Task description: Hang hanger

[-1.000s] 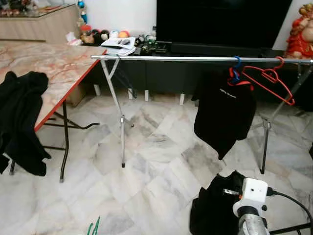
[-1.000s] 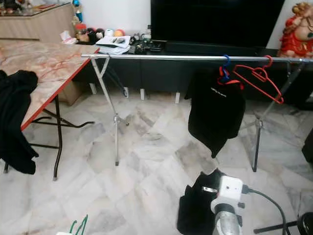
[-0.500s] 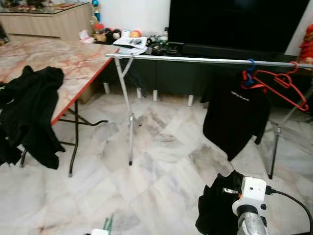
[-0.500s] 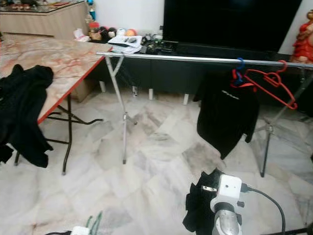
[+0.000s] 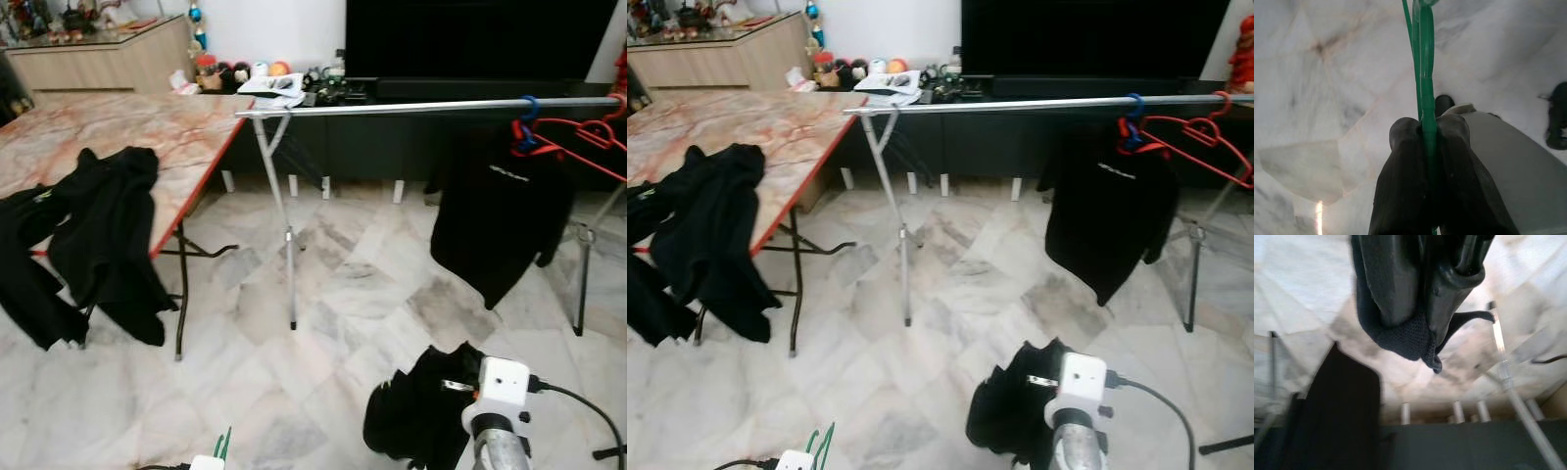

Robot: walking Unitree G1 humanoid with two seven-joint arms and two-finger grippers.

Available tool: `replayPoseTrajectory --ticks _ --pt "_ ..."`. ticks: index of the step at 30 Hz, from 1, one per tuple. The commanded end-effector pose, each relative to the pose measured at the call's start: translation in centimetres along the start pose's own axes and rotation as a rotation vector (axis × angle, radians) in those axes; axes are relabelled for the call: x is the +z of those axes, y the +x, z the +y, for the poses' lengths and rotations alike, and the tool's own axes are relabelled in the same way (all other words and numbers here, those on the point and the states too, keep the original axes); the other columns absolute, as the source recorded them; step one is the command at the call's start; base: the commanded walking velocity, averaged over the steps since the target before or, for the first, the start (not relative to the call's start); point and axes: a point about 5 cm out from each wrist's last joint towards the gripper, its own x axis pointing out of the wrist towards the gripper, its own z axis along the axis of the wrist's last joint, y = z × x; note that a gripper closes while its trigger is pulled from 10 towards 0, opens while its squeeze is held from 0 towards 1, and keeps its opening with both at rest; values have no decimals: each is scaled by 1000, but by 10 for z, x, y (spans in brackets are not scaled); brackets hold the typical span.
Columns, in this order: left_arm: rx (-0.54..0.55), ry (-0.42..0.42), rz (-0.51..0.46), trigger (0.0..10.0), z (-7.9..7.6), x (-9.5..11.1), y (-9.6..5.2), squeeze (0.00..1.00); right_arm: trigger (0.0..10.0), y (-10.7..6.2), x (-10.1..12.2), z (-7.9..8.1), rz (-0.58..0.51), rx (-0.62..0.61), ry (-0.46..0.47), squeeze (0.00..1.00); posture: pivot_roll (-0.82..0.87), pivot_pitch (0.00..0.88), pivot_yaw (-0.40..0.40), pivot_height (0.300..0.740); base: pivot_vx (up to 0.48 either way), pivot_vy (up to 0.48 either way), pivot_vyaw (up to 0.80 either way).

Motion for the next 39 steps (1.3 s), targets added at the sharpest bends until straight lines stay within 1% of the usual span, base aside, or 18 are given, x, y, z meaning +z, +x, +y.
replayPoseTrajectory --ticks 1,10,14,24,39 --pt "14 9 32 10000 7 -9 -1 0 10000 3 10 11 -44 31 2 0 -42 69 53 740 0 480 0" --pt "11 7 37 10000 8 -11 -1 0 10000 4 10 13 -45 34 0 0 -46 48 58 740 0 480 0" --pt "12 8 40 10000 9 -12 -1 0 10000 3 8 16 -43 49 -9 0 -43 25 61 740 0 480 0" --pt "10 11 44 10000 9 -13 -2 0 10000 3 8 17 -47 52 -11 0 -39 0 66 740 0 480 0" --pt "10 15 47 10000 11 -14 -2 0 10000 2 9 21 -61 66 -28 0 -37 9 68 740 0 480 0"
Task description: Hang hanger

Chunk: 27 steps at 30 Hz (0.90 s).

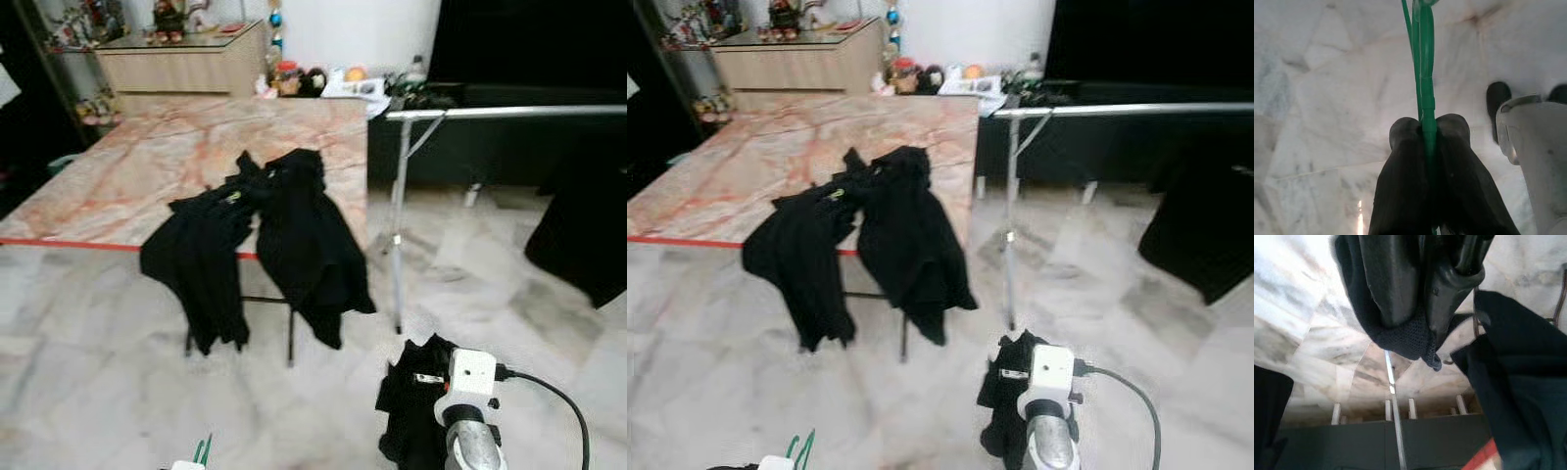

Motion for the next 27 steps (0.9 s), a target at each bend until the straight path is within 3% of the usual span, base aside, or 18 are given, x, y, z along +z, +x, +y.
replayPoseTrajectory --ticks 1,13,27 --pt "16 19 0 10000 7 0 0 0 10000 2 8 3 -41 5 6 0 -37 9 68 740 0 480 0" --pt "19 8 -3 10000 7 2 0 0 10000 5 16 4 -75 4 -9 0 -28 36 60 740 0 480 0" --pt "14 7 -9 10000 5 4 0 0 10000 9 26 1 -117 -11 -24 0 -26 51 56 740 0 0 0"
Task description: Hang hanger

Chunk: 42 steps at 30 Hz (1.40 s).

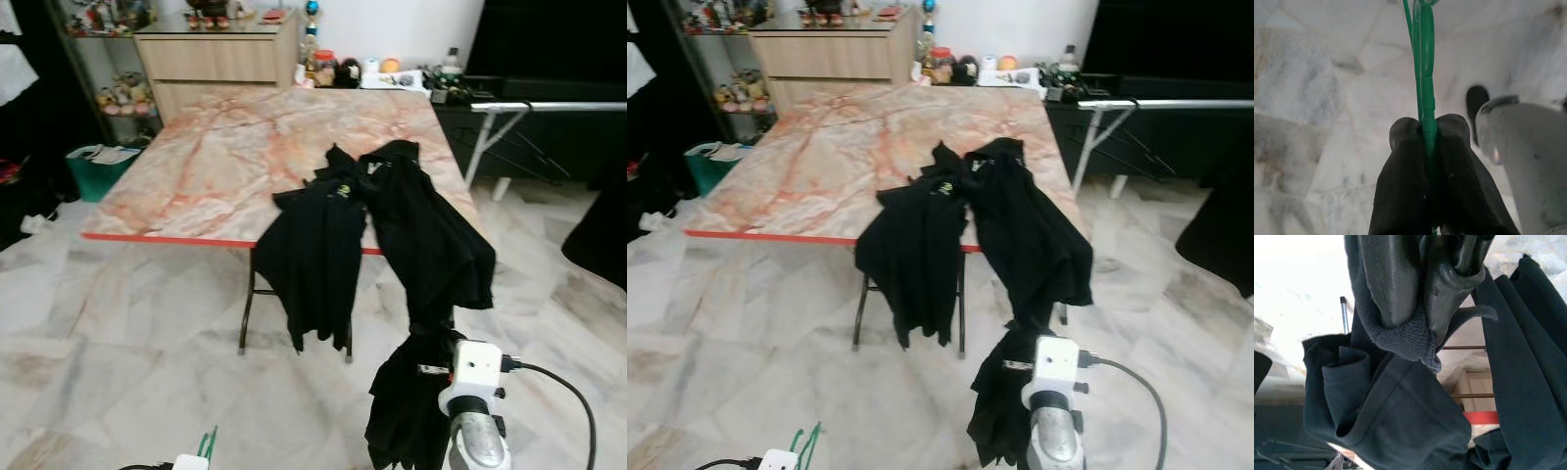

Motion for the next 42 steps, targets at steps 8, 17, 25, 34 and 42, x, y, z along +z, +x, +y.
replayPoseTrajectory --ticks 8,17,25,34,42 --pt "-19 -28 -4 10000 -5 -2 0 0 10000 2 10 -5 -51 -22 -13 0 -23 55 57 740 128 0 0" --pt "-28 -30 -7 10000 -6 -2 0 0 10000 6 22 -6 -93 -28 -18 0 -22 57 57 740 430 0 0" --pt "-31 -31 -6 10000 -6 -2 0 0 10000 21 73 0 -271 0 -34 0 -22 58 58 740 439 0 0" --pt "-32 -37 -6 10000 -5 -3 0 0 10000 43 197 35 -646 205 -50 0 -37 52 63 740 439 0 0" --pt "-35 -33 -4 10000 -5 -3 0 0 10000 28 286 99 -861 662 76 0 -45 41 61 740 415 0 0"
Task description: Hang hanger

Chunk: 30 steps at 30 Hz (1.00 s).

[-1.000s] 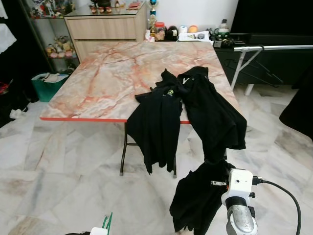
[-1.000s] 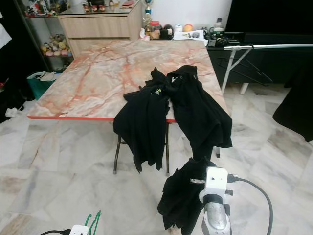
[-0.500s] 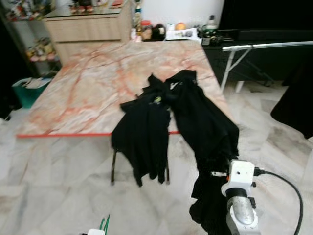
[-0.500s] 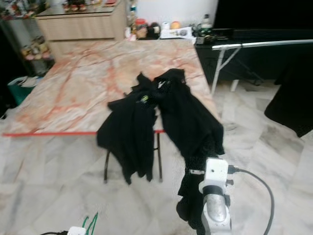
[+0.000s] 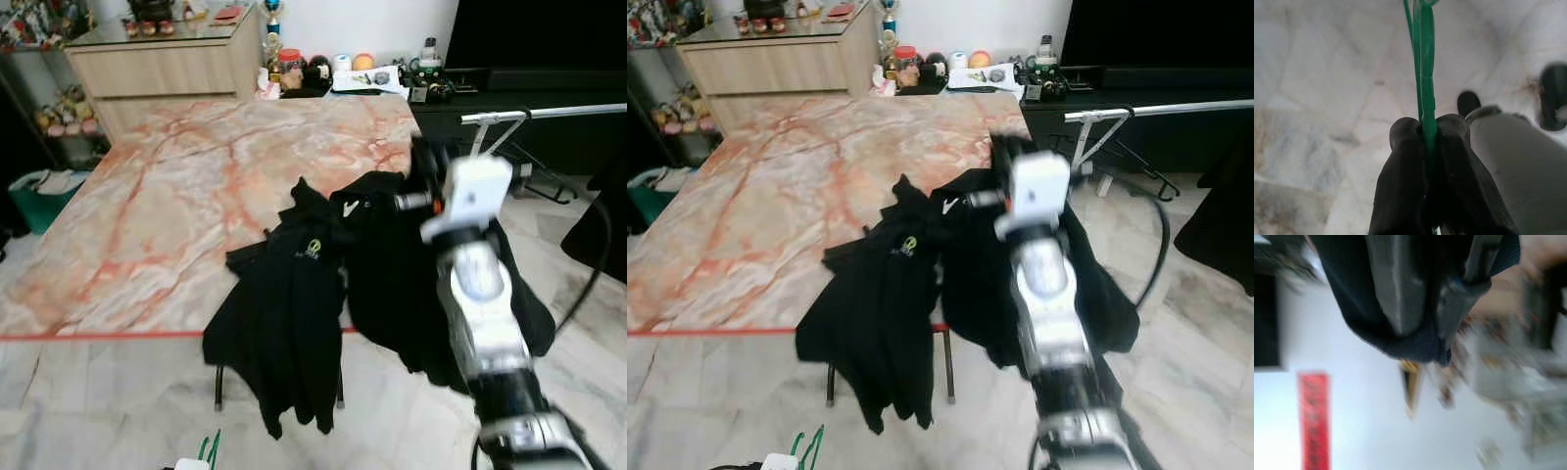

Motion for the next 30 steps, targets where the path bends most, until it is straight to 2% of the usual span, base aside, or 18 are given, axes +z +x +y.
replayPoseTrajectory --ticks 1,2,4,7,8,11,15,16,17,18,21,23,25,29,30 --pt "-8 6 3 10000 -1 -1 0 0 10000 14 18 16 -71 118 52 0 -45 41 61 740 349 0 0" --pt "-6 9 4 10000 -2 -1 0 0 10000 19 20 29 -74 219 46 0 -42 40 58 740 0 0 0" --pt "-5 7 4 10000 -2 -1 0 0 10000 23 17 34 -66 257 19 0 -37 39 54 740 0 0 0" --pt "-2 5 4 10000 -1 -1 0 0 10000 28 9 27 -18 189 4 0 -32 38 51 740 0 0 0" --pt "-1 5 6 10000 -1 -2 0 0 10000 28 2 19 23 139 -22 0 -31 37 49 740 0 0 0" --pt "1 4 9 10000 -1 -3 0 0 10000 23 -10 10 81 77 -34 0 -25 37 51 740 0 0 0" --pt "0 9 13 10000 -1 -4 0 0 10000 1 -48 -3 317 23 -138 0 -28 37 54 740 0 0 0" --pt "-1 12 15 10000 -1 -4 0 0 10000 -12 -63 -10 399 -15 -99 0 -29 37 57 740 0 0 0" --pt "-2 14 15 10000 -1 -4 0 0 10000 -16 -68 -11 422 -25 -74 0 -29 37 57 740 0 0 0" --pt "-7 18 17 10000 -1 -4 0 0 10000 -34 -85 -20 527 -75 -91 0 -27 37 58 740 0 0 0" --pt "-16 24 19 10000 -1 -4 0 0 10000 -64 -108 -30 672 -119 -74 0 -27 40 59 740 0 0 0" --pt "-17 24 20 10000 -1 -4 0 0 10000 -67 -110 -32 685 -129 -73 0 -27 40 59 740 0 0 0" --pt "-23 28 22 10000 -1 -4 0 0 10000 -82 -118 -34 727 -141 -62 0 -25 43 58 740 0 0 0" --pt "-24 28 23 10000 -1 -5 0 0 10000 -91 -122 -36 750 -153 -64 0 -23 49 58 740 0 0 0" --pt "-25 30 25 10000 -1 -5 0 0 10000 -101 -126 -38 764 -177 -66 0 -21 51 58 740 0 0 0"
